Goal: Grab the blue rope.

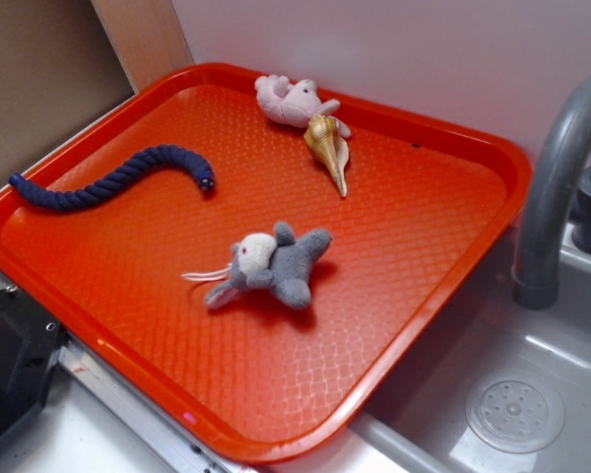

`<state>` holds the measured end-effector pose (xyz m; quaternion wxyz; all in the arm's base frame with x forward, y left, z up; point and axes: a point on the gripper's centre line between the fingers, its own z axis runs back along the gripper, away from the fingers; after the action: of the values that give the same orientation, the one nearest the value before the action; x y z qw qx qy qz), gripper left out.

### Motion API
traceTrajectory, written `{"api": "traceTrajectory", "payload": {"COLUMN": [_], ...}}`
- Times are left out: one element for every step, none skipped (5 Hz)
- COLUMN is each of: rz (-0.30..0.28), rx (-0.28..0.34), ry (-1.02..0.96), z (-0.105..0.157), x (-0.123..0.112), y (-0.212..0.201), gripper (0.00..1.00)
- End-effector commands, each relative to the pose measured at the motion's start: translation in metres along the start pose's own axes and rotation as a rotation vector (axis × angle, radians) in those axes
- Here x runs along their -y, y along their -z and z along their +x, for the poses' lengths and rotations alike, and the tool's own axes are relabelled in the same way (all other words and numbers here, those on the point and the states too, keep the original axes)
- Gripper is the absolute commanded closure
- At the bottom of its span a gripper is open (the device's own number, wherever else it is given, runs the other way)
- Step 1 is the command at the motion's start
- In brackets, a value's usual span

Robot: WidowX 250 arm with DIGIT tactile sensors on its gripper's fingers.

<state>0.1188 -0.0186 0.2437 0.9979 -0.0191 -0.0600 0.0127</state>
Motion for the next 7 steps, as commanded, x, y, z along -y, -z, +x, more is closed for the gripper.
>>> {"api": "traceTrajectory", "payload": {"rz": [0.0,-0.076,-0.098,-0.08,-0.052,-0.008,0.03], "rx": [0.0,0.094,0.136,0.143,0.129,0.115,0.101], "ry": [0.0,0.134,0.215,0.228,0.245,0.238,0.214], "z": [0.0,0.022,0.035,0.047,0.055,0.067,0.079], "x": [0.0,-0.016,-0.025,-0.046,-0.054,-0.065,-0.082], "y": [0.0,0.016,0.024,0.041,0.058,0.075,0.095], "gripper": [0.0,0.0,0.0,0.0,0.0,0.0,0.0]}}
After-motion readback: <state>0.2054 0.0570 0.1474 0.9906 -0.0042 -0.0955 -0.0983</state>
